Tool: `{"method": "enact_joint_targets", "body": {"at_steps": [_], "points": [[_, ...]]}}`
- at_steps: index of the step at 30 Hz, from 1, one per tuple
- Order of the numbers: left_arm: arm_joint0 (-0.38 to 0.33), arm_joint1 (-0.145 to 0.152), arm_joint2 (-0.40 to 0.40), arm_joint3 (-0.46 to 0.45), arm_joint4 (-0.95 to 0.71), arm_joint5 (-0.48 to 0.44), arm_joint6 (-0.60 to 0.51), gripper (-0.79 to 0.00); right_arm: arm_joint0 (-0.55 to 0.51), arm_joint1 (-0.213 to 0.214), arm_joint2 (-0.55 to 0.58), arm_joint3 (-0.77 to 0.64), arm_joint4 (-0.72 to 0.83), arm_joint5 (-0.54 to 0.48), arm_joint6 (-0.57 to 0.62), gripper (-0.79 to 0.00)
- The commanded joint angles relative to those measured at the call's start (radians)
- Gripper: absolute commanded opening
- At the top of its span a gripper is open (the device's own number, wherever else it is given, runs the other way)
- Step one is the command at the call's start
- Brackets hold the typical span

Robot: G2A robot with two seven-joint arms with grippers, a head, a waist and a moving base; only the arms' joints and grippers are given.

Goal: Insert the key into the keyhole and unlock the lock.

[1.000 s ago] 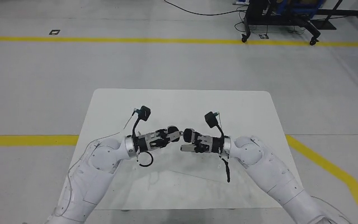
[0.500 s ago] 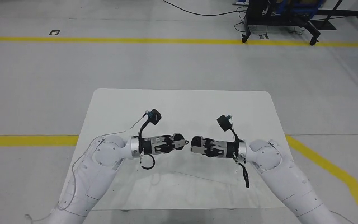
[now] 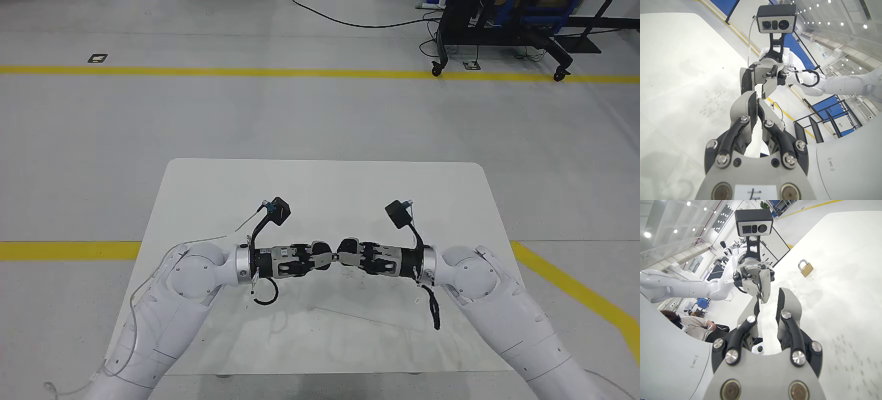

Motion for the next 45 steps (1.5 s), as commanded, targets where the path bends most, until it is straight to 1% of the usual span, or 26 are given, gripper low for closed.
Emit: {"method": "enact_joint_targets", "body": {"at_steps": [1,6,8,14,15,16,17,24,28,32,36,43,45], "points": [[-0.001,0.001,0.001,0.001,0.001,0.001,0.002,-0.785,0.002,-0.001,-0.005,-0.001,-0.002,0.001,-0.002,-0.554],[-0.002,0.003,0.006,0.0,0.003,-0.002,0.006,-0.785,0.006,-0.002,-0.014,-0.001,-0.001,0.0,0.003,-0.616],[-0.003,0.004,0.006,0.001,0.001,-0.002,0.009,-0.785,0.007,-0.002,-0.016,0.001,0.003,-0.003,0.006,-0.785],[-0.006,0.006,0.01,0.002,0.006,-0.001,0.022,-0.785,0.006,-0.001,-0.017,0.009,0.023,-0.025,0.017,-0.785],[-0.006,0.006,0.012,0.002,0.008,0.0,0.027,-0.536,0.006,-0.001,-0.017,0.011,0.027,-0.028,0.018,-0.785],[-0.007,0.006,0.012,0.002,0.009,0.002,0.033,-0.058,0.005,0.0,-0.016,0.013,0.029,-0.031,0.019,-0.785],[-0.007,0.007,0.012,0.001,0.007,0.002,0.037,0.0,0.004,0.0,-0.014,0.016,0.034,-0.035,0.019,-0.785],[-0.007,0.009,0.004,0.003,-0.005,-0.007,0.049,0.0,-0.011,0.008,0.015,0.04,0.057,-0.066,0.013,-0.785],[-0.007,0.009,0.004,0.003,-0.005,-0.007,0.049,0.0,-0.034,0.017,0.055,0.062,0.084,-0.095,-0.001,-0.785],[-0.007,0.009,0.004,0.003,-0.005,-0.007,0.049,0.0,-0.077,0.033,0.127,0.086,0.104,-0.151,-0.028,-0.785],[-0.007,0.009,0.004,0.003,-0.005,-0.007,0.049,0.0,-0.143,0.051,0.208,0.098,0.139,-0.235,-0.051,-0.785],[-0.007,0.009,0.004,0.003,-0.005,-0.007,0.049,0.0,-0.143,0.051,0.208,0.098,0.139,-0.235,-0.051,-0.785],[-0.011,0.01,0.005,-0.046,0.073,0.023,0.07,0.0,-0.143,0.051,0.208,0.098,0.139,-0.235,-0.051,-0.785]]}}
